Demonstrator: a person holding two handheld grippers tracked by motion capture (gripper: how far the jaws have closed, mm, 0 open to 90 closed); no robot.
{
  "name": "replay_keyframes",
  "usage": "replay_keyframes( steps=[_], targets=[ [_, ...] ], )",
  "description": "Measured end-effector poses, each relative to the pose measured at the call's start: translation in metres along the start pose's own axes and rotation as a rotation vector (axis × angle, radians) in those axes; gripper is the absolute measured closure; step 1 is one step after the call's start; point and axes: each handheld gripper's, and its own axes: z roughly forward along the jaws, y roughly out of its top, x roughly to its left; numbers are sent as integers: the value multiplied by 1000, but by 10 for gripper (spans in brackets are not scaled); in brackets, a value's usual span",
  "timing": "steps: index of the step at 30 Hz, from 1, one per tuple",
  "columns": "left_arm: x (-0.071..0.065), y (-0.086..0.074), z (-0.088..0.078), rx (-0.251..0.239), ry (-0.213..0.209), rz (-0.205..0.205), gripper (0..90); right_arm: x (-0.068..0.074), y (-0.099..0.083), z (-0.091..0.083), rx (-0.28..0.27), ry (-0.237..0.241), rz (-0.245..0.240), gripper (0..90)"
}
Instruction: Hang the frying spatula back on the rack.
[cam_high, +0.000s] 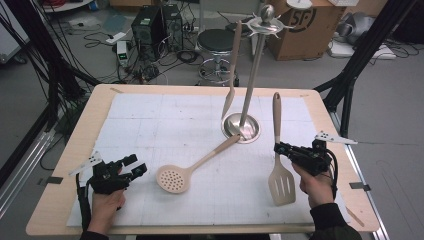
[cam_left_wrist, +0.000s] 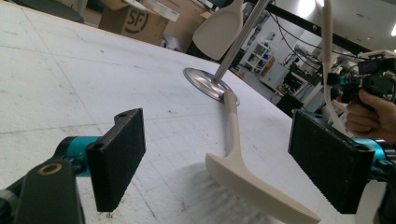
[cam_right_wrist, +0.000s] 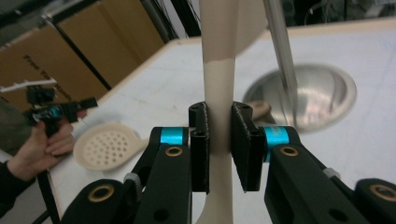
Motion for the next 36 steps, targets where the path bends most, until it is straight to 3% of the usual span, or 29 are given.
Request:
replay_keyframes(
  steps=[8, 13, 36],
  targets=[
    [0, 0, -1, -5, 0, -4, 195, 16, 20, 10, -118, 24, -74, 787],
    [1, 0, -1, 0, 0, 0, 195, 22, 35, 16, -153, 12, -116, 787],
    [3, 1, -2, -4, 0, -2, 195, 34, 69, 33, -340, 35, -194, 786]
  ],
)
